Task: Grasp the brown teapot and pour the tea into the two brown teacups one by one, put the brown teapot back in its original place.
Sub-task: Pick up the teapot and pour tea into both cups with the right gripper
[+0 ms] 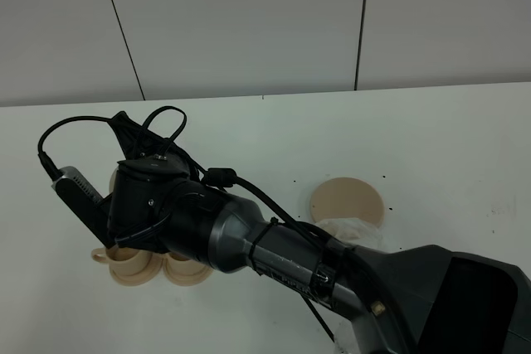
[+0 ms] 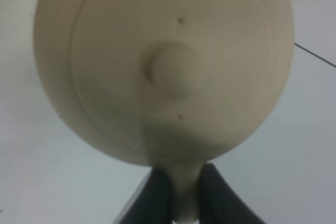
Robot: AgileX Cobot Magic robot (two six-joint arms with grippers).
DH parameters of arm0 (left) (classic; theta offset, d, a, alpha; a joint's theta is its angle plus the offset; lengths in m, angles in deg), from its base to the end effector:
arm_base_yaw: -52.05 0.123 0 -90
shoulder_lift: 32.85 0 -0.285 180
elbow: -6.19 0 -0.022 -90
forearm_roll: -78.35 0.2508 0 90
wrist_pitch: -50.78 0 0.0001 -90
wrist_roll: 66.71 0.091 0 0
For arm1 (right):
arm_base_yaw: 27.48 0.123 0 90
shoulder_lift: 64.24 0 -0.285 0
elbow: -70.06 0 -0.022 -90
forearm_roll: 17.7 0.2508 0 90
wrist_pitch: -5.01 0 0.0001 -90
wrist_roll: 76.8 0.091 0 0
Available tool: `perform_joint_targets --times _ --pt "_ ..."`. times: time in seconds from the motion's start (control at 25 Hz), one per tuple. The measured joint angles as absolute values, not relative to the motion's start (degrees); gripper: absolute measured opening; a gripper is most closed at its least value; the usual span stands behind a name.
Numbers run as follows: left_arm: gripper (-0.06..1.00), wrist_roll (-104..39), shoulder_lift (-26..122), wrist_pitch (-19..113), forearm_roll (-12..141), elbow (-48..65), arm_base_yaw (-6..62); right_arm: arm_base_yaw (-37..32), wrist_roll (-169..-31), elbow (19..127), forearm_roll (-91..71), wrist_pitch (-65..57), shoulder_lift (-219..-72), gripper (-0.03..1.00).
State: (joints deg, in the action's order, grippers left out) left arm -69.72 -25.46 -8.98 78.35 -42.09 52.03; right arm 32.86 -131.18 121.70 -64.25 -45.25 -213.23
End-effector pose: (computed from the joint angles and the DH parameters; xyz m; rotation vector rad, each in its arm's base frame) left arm -0.0058 0.0000 0.2801 -0.0526 2.0141 -0.0337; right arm 0.3150 0.4504 0.2044 -2.2260 0.9218 -0.9368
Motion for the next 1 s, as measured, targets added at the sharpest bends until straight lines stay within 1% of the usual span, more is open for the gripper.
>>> perform_joint_targets --times 1.0 --pt "0.25 -69.72 -25.46 -8.98 78.35 -42.09 52.03 33.26 -131.35 121.70 -68.75 -44.62 -215.48 0.10"
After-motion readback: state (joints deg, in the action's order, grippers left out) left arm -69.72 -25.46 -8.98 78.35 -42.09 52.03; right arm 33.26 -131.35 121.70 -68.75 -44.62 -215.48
